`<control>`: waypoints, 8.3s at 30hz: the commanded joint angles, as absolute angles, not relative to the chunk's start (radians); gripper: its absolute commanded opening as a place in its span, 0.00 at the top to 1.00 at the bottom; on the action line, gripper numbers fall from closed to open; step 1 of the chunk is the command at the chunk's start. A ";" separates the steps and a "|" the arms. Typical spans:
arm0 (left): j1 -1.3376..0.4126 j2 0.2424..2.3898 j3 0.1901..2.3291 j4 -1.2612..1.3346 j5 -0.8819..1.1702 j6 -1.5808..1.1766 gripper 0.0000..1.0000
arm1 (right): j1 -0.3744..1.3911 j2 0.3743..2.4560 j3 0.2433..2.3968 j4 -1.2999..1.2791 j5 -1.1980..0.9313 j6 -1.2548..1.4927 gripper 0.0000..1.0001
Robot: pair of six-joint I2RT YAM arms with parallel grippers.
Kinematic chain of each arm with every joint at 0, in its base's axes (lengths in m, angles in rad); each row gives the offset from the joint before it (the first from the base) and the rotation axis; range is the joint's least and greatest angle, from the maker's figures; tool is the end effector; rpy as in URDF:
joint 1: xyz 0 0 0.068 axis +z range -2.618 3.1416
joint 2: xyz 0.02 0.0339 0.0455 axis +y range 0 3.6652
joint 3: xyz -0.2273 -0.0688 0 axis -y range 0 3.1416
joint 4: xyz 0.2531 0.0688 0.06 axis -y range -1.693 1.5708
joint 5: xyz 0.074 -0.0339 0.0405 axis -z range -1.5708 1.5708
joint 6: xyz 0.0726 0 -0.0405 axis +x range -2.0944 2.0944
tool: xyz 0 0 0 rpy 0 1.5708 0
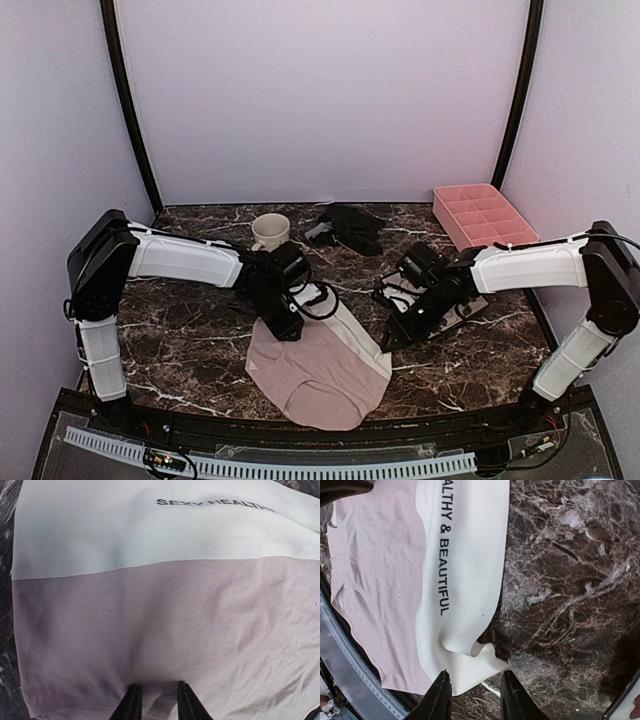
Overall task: Roll the underwear
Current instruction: Rotate the underwear at the center of the board, then pick up the underwear from the center of the board, then fold the underwear at the center of the board.
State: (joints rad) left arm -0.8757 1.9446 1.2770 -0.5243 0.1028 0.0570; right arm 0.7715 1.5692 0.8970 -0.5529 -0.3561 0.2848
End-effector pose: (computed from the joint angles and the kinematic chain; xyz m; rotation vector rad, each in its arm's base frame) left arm 0.2460 -0.3066 0.0797 1.2900 2.5010 -0.3476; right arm 0.1997 0.2295 0.0965 -0.7975 2.8290 0.7151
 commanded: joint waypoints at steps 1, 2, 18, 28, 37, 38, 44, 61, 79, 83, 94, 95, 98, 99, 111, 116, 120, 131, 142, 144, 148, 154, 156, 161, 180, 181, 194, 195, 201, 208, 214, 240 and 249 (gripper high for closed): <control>-0.816 1.947 1.205 -0.609 0.028 0.077 0.73 | 0.788 1.632 0.952 -0.541 -0.353 0.243 0.65; -0.811 1.940 1.199 -0.607 0.022 0.082 0.73 | 0.788 1.638 0.957 -0.543 -0.352 0.240 0.65; -0.791 1.740 1.187 -0.585 0.064 0.049 0.57 | 0.853 1.736 1.055 -0.469 -0.422 0.228 0.74; -0.776 1.699 1.132 -0.608 0.101 -0.060 0.56 | 0.876 1.782 0.934 -0.464 -0.435 0.203 0.83; -0.795 1.672 1.035 -0.600 0.249 -0.078 0.56 | 0.964 1.652 0.769 -0.483 -0.511 0.265 0.87; -0.805 1.677 1.033 -0.595 0.254 -0.075 0.56 | 0.967 1.640 0.767 -0.479 -0.523 0.279 0.87; -0.833 1.781 1.078 -0.558 0.214 -0.056 0.58 | 0.959 1.569 0.816 -0.480 -0.503 0.331 0.83; -0.756 2.001 1.365 -0.593 0.172 0.229 0.64 | 0.668 1.497 0.948 -0.438 -0.362 0.195 0.62; -0.655 1.811 1.296 -0.484 0.374 0.164 0.45 | 0.596 1.970 1.412 -0.606 -0.209 -0.084 0.61; -0.651 1.842 1.317 -0.483 0.317 0.153 0.43 | 0.580 2.022 1.448 -0.627 -0.239 -0.107 0.60; -0.651 1.928 1.405 -0.459 0.181 0.129 0.47 | 0.578 2.088 1.476 -0.638 -0.314 -0.137 0.63; -0.652 1.931 1.407 -0.453 0.176 0.129 0.47 | 0.578 2.094 1.478 -0.639 -0.314 -0.140 0.63; -0.651 1.943 1.417 -0.446 0.159 0.129 0.47 | 0.578 2.114 1.483 -0.653 -0.301 -0.149 0.67; -0.651 1.949 1.423 -0.448 0.151 0.130 0.47 | 0.579 2.116 1.481 -0.658 -0.299 -0.152 0.68; -0.653 2.020 1.474 -0.422 0.125 0.130 0.51 | 0.603 2.077 1.419 -0.655 -0.299 -0.153 0.70; -0.653 2.057 1.494 -0.415 0.150 0.123 0.50 | 0.601 2.071 1.409 -0.658 -0.295 -0.149 0.70; -0.658 2.087 1.515 -0.413 0.187 0.118 0.48 | 0.603 2.075 1.408 -0.660 -0.293 -0.150 0.72; -0.661 2.135 1.538 -0.455 0.197 0.107 0.58 | 0.606 2.050 1.365 -0.665 -0.292 -0.146 0.71; -0.662 2.117 1.545 -0.498 0.227 0.088 0.66 | 0.605 2.054 1.386 -0.676 -0.305 -0.151 0.97; -0.663 2.116 1.543 -0.508 0.225 0.084 0.62 | 0.606 2.056 1.390 -0.675 -0.308 -0.148 1.00; -0.662 2.103 1.517 -0.502 0.215 0.076 0.70 | 0.606 2.050 1.396 -0.672 -0.293 -0.138 1.00; -0.661 2.093 1.527 -0.483 0.233 0.085 0.93 | 0.603 2.032 1.414 -0.654 -0.265 -0.106 1.00; -0.658 2.090 1.545 -0.480 0.221 0.085 1.00 | 0.599 2.031 1.433 -0.654 -0.257 -0.094 1.00; -0.646 2.081 1.600 -0.480 0.218 0.094 1.00 | 0.574 2.005 1.480 -0.655 -0.258 -0.070 1.00; -0.638 1.841 1.365 -0.448 0.480 0.096 1.00 | 0.575 1.781 1.312 -0.694 -0.410 -0.036 1.00; -0.638 1.828 1.335 -0.448 0.500 0.092 1.00 | 0.581 1.769 1.285 -0.695 -0.420 -0.032 1.00; -0.667 1.759 1.041 -0.354 0.566 -0.072 1.00 | 0.704 1.781 1.077 -0.637 -0.526 0.084 1.00; -0.668 1.773 1.041 -0.350 0.561 -0.077 1.00 | 0.709 1.794 1.079 -0.633 -0.523 0.086 1.00; -0.667 1.836 1.061 -0.345 0.501 -0.089 1.00 | 0.710 1.865 1.126 -0.649 -0.456 0.084 1.00; -0.663 1.814 1.147 -0.422 0.512 -0.051 1.00 | 0.700 1.846 1.233 -0.722 -0.432 0.077 1.00; -0.677 1.698 1.131 -0.494 0.537 -0.036 1.00 | 0.701 1.757 1.223 -0.778 -0.438 0.095 1.00; -0.693 1.788 0.942 -0.306 0.419 -0.231 1.00 | 0.760 1.861 1.067 -0.618 -0.446 0.196 1.00; -0.660 1.726 1.013 -0.402 0.512 -0.130 1.00 | 0.747 1.817 1.146 -0.709 -0.433 0.166 1.00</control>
State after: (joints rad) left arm -0.6575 1.7859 1.0035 -0.3180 0.4747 -0.1844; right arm 0.7544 1.8679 1.1343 -0.6395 -0.4656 0.1822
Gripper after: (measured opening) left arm 0.015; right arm 0.007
